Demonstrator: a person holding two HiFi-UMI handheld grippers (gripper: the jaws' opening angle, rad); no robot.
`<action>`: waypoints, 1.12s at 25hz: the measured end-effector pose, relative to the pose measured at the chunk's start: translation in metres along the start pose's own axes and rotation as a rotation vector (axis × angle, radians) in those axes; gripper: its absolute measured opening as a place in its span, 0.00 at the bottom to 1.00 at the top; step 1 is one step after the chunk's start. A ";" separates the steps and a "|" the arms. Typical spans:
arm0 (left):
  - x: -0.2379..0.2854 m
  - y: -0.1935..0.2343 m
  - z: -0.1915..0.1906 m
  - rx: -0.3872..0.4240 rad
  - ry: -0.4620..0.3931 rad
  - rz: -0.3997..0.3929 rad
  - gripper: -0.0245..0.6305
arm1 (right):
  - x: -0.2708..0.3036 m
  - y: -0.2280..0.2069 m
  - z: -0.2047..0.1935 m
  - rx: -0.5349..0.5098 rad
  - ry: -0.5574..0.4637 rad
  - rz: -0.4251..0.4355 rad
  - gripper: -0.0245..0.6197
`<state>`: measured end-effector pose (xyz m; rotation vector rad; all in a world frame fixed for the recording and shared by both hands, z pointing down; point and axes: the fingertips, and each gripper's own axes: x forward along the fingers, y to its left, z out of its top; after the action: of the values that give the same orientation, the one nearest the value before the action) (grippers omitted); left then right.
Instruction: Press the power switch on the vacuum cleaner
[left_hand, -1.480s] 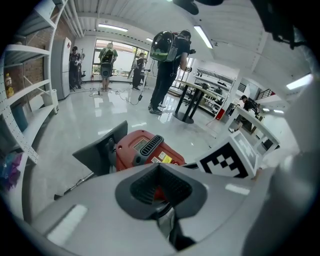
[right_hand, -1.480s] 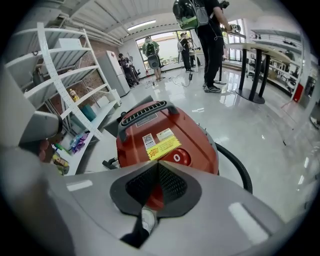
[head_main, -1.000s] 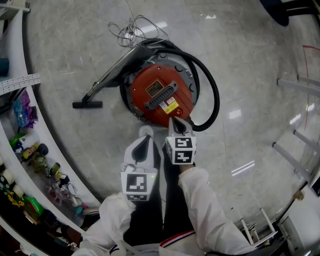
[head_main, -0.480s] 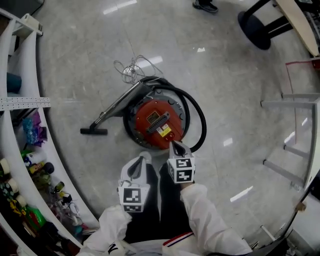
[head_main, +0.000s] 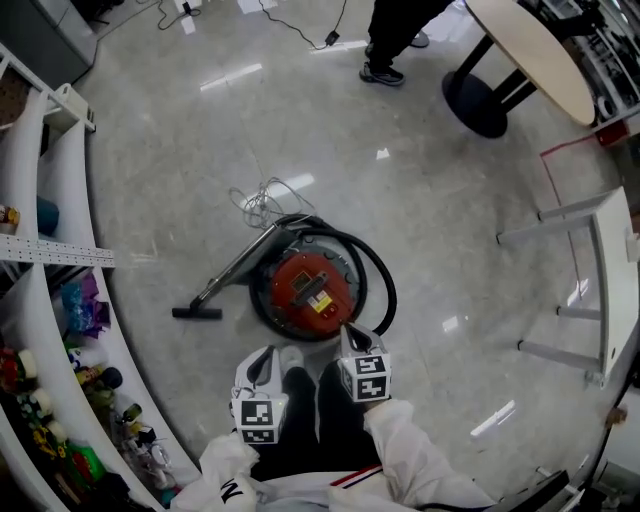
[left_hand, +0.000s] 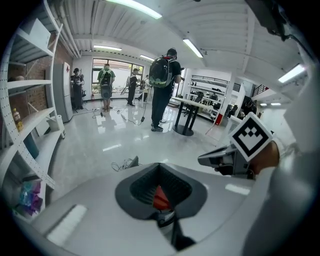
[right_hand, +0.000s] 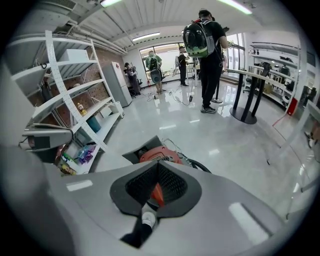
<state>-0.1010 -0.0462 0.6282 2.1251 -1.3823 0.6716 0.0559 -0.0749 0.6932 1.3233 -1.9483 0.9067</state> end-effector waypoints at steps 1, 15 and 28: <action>-0.003 0.000 0.004 0.006 -0.005 0.000 0.04 | -0.006 0.001 0.003 0.004 -0.002 0.003 0.04; -0.025 -0.010 0.114 0.029 -0.132 -0.050 0.04 | -0.098 0.014 0.111 -0.042 -0.185 -0.013 0.04; -0.055 -0.024 0.192 0.093 -0.243 -0.084 0.04 | -0.168 0.033 0.172 -0.052 -0.342 -0.025 0.04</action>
<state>-0.0746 -0.1264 0.4459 2.3881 -1.3995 0.4647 0.0597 -0.1163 0.4535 1.5493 -2.1863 0.6444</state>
